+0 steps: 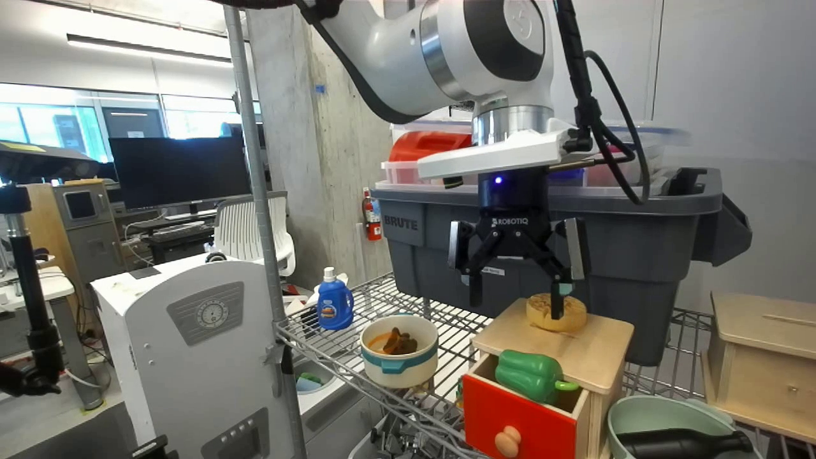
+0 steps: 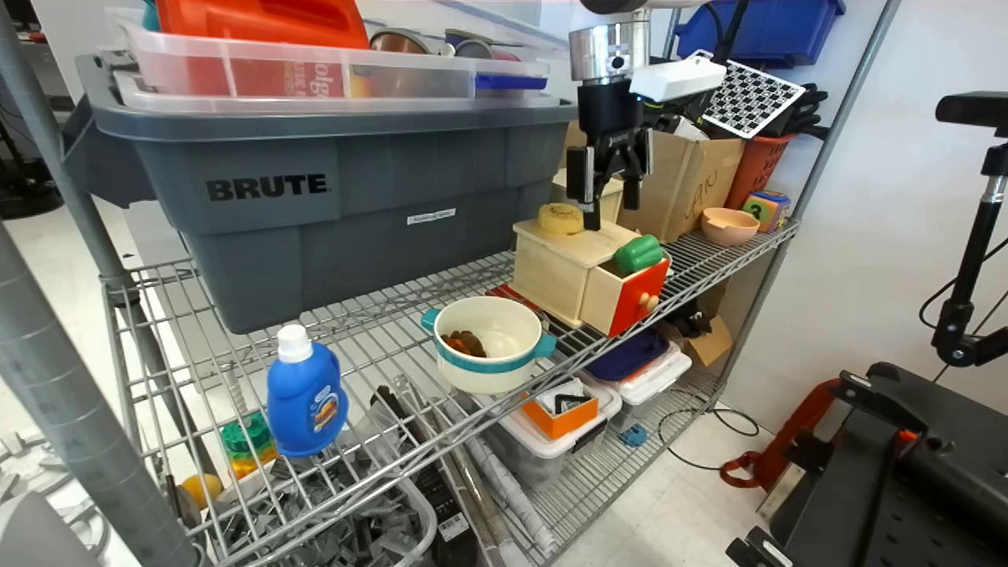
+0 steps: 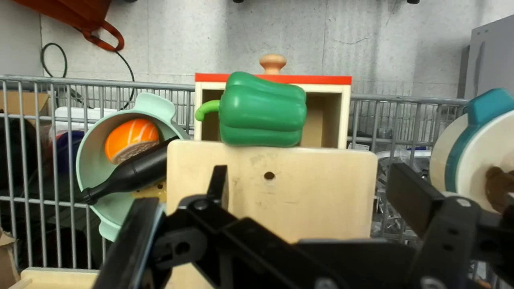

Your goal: Pick up the green pepper plush toy and put it in the boy to the left, pick up the light green object and put it in the bowl to the right

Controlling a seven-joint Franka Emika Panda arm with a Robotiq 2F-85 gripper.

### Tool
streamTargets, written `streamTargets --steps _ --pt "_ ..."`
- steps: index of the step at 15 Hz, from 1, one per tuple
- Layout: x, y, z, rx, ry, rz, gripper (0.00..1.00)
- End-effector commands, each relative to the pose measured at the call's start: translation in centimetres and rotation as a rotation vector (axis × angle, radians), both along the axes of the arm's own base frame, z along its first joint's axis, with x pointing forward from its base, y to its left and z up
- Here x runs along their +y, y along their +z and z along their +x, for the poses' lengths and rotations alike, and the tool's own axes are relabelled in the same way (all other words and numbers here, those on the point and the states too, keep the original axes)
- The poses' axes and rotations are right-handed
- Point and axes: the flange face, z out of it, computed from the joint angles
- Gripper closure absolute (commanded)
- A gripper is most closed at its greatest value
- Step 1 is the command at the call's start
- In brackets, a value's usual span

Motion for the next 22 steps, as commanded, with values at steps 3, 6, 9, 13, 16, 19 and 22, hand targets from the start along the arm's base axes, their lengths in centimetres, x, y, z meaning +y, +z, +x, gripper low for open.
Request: streamTargets --steps 3,6,9,13,16,19,22 --pt "2.3 1.0 -0.9 -0.002 0.025 -0.037 0.0" --pt "2.7 0.8 -1.0 0.003 0.034 -0.041 0.0" --pt "3.2 0.5 -1.0 0.01 0.04 -0.041 0.0" --pt "4.1 0.1 -0.9 0.018 0.052 -0.039 0.0" --pt "5.4 0.6 -0.8 0.014 0.069 -0.04 0.0" --pt "8.0 0.7 -0.6 0.017 0.11 -0.025 0.0" --pt "10.3 0.1 -0.4 0.023 0.141 -0.015 0.0"
